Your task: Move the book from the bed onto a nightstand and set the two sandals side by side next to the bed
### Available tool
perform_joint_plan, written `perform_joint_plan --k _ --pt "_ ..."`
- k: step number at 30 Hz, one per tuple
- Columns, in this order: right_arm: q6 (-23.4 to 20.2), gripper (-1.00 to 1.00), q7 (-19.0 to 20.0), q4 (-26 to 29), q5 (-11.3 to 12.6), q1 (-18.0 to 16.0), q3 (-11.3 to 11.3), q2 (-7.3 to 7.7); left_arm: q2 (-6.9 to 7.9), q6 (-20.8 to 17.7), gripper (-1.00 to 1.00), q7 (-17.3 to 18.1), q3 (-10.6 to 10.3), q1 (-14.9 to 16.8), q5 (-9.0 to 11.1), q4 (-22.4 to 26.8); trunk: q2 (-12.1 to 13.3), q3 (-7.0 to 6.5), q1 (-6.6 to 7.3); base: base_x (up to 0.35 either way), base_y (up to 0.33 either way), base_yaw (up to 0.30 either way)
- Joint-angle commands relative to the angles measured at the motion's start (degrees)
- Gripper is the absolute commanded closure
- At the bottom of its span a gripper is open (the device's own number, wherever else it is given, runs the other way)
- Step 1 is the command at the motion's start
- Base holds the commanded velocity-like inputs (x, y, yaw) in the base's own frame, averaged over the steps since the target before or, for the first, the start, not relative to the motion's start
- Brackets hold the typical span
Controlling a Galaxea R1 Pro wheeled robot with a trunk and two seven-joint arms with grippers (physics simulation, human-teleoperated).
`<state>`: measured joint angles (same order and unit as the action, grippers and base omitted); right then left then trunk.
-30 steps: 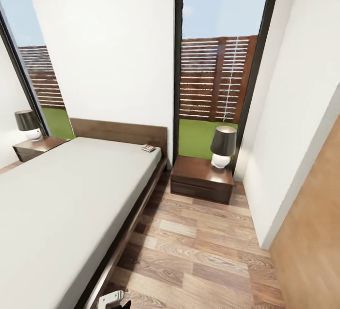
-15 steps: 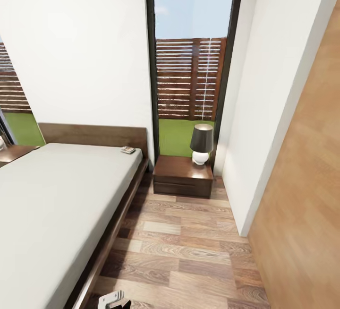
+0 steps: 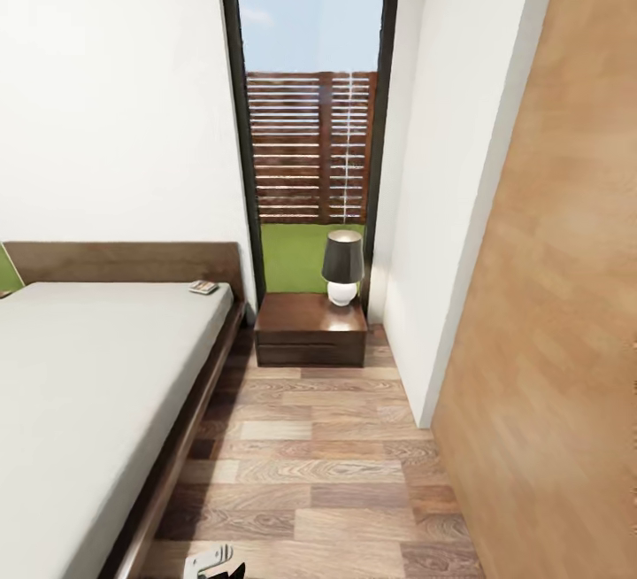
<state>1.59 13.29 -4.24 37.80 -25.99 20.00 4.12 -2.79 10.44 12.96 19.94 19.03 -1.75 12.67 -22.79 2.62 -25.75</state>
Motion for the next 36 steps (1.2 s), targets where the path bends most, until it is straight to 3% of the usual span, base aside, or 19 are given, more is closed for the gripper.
perform_joint_plan --k 1,21,36 --pt "0.17 -1.00 0.42 -0.24 0.61 -0.11 0.48 -0.03 -0.02 0.11 -1.00 0.31 0.45 0.05 -0.18 -0.02 -0.13 0.13 -0.04 0.000 0.000 -0.076" --pt "0.17 -1.00 0.42 -0.24 0.61 -0.11 0.48 -0.03 -0.02 0.11 -1.00 0.31 0.19 0.05 -0.18 -0.02 -0.13 0.13 -0.04 0.000 -0.052 -0.013" --pt "0.17 -1.00 0.42 -0.24 0.61 -0.11 0.48 -0.01 -0.02 0.11 -1.00 0.31 0.19 0.05 -0.18 -0.02 -0.13 0.13 -0.04 0.000 0.000 -0.272"
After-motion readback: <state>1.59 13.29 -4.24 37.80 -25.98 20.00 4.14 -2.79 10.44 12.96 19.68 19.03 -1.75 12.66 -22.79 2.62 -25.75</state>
